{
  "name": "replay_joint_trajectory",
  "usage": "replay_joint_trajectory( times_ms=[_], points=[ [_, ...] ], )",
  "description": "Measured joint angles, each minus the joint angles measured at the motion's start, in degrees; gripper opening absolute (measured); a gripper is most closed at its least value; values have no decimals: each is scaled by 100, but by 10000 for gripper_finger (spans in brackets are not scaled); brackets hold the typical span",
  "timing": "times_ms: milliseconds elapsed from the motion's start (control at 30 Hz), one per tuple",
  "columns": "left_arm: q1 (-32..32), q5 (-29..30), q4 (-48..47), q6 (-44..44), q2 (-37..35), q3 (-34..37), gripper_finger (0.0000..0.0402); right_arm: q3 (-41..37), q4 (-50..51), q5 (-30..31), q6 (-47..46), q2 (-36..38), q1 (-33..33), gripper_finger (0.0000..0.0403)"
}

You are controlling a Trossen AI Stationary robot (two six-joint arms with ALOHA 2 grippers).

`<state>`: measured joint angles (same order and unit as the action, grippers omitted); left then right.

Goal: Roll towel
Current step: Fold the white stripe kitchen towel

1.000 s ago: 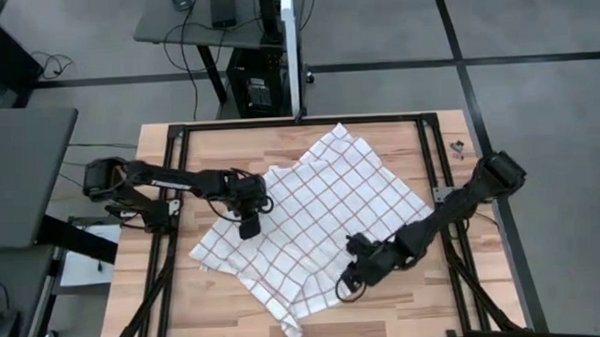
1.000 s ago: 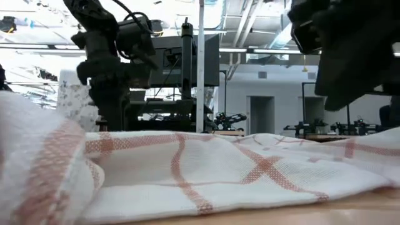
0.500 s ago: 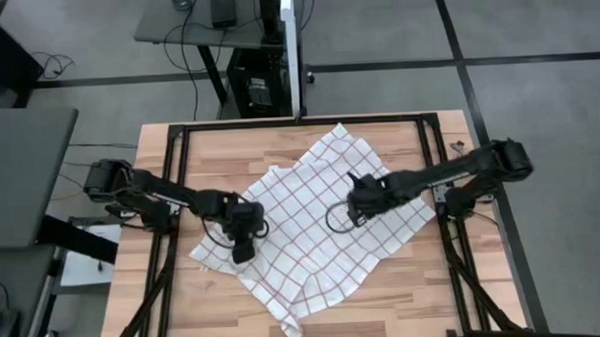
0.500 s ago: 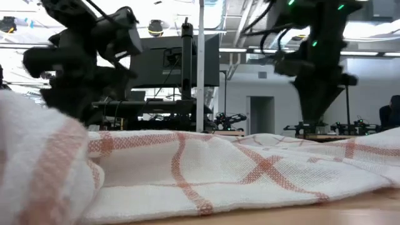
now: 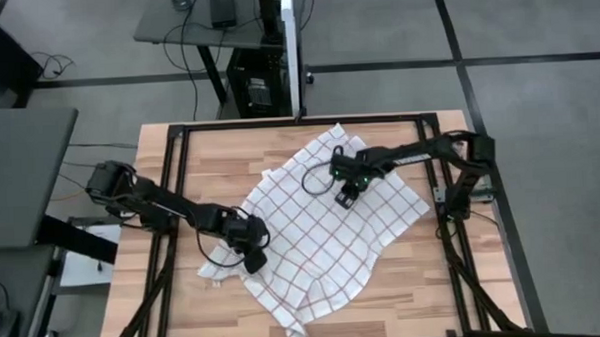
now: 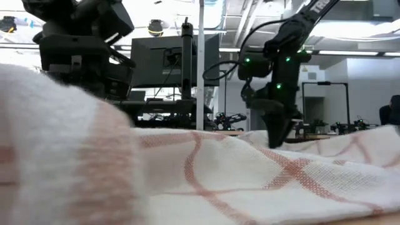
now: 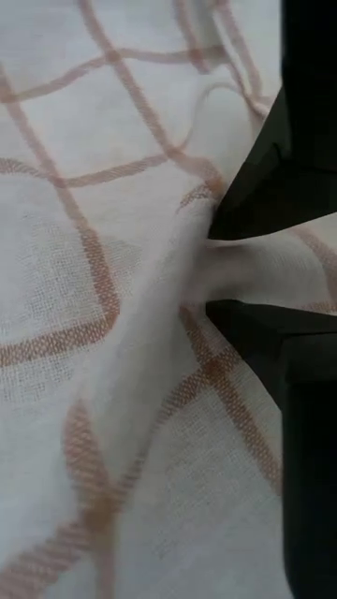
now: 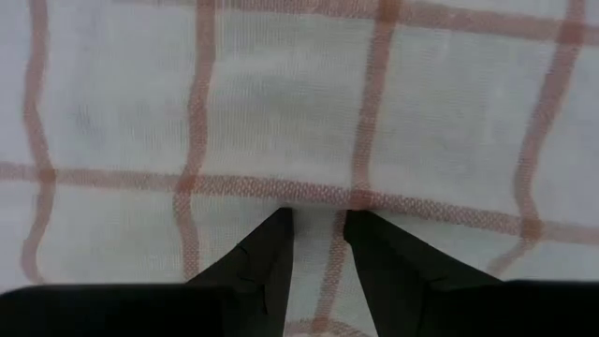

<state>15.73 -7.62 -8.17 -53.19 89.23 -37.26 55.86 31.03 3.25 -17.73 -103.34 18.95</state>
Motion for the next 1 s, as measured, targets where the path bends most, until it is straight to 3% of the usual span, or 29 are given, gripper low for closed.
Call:
replay_joint_trajectory(
  times_ms=[300,433,567,700,833,1000],
  points=[
    [122,177,1212,-1209,313,20,109,1069,-251,-342,1430,-794,832,106],
    [142,-567,2263,-1528,875,-83,109,1590,-214,-604,1495,-980,820,106],
    [17,-1435,2449,-1290,1051,-402,109,2057,119,-677,1496,-750,700,106],
    [-223,-1804,1854,-827,702,-778,109,2279,743,-680,1353,-107,487,106],
    [-605,-1685,495,232,138,-1181,109,2168,1176,-693,612,489,-63,106],
    [-1315,-131,-1298,1989,-432,-1583,109,1776,1053,-677,-723,1006,-1233,106]
  ],
)
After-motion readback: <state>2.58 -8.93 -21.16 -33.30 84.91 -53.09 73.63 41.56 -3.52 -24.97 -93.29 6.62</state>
